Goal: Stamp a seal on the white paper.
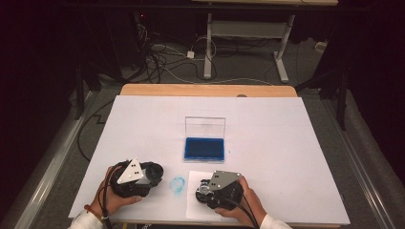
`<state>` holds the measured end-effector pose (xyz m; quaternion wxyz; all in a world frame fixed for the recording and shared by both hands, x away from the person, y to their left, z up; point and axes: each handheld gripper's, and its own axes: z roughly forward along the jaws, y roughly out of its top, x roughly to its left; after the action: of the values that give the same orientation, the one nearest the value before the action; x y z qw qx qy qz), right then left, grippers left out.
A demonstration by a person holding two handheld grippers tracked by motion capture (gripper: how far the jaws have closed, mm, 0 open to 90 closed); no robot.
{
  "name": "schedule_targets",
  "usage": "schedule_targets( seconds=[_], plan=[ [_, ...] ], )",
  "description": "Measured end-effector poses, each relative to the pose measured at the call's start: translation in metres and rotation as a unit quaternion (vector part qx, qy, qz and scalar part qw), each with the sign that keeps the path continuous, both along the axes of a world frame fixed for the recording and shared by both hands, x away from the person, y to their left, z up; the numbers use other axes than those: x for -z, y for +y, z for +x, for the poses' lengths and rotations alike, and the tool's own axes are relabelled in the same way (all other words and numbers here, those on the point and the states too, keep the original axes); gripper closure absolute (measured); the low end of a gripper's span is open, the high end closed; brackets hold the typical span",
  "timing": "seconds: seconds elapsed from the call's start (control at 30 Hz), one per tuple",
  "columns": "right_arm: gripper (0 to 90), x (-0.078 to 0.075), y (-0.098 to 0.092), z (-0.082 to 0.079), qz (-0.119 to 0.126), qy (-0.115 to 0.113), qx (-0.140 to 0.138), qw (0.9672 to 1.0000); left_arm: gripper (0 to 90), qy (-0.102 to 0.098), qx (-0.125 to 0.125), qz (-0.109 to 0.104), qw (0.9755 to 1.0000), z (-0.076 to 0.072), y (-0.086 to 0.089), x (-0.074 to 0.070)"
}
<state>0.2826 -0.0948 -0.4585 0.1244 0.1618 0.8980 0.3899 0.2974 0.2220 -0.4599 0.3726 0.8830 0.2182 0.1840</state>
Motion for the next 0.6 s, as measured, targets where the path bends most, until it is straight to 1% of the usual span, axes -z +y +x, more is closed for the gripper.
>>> schedule_targets(
  seconds=[0.07,0.13,0.23,0.43,0.5,0.6],
  plan=[
    [56.9,-0.0003,-0.0002,0.0000,-0.001,0.000,0.001,1.0000,36.2,-0.001,0.001,0.001,1.0000,-0.0003,-0.0006,-0.0001],
    [56.9,0.0000,0.0005,-0.0016,-0.002,-0.006,0.003,1.0000,36.2,-0.001,0.002,0.003,1.0000,-0.0005,-0.0005,-0.0003],
    [56.9,-0.0011,0.0001,-0.0003,-0.002,-0.001,0.004,1.0000,36.2,-0.002,0.001,0.001,1.0000,-0.0011,0.0000,-0.0007],
    [56.8,-0.0022,0.0005,0.0008,0.000,0.003,-0.001,1.0000,36.2,-0.004,-0.001,0.002,1.0000,-0.0013,0.0014,-0.0016],
    [56.8,-0.0043,-0.0001,0.0015,0.011,0.009,-0.004,0.9999,36.2,-0.005,-0.001,0.002,1.0000,-0.0016,0.0017,-0.0018],
    [56.8,-0.0099,0.0000,0.0015,0.018,0.003,-0.004,0.9998,36.2,-0.005,-0.001,0.004,1.0000,-0.0017,0.0017,-0.0016]
  ],
)
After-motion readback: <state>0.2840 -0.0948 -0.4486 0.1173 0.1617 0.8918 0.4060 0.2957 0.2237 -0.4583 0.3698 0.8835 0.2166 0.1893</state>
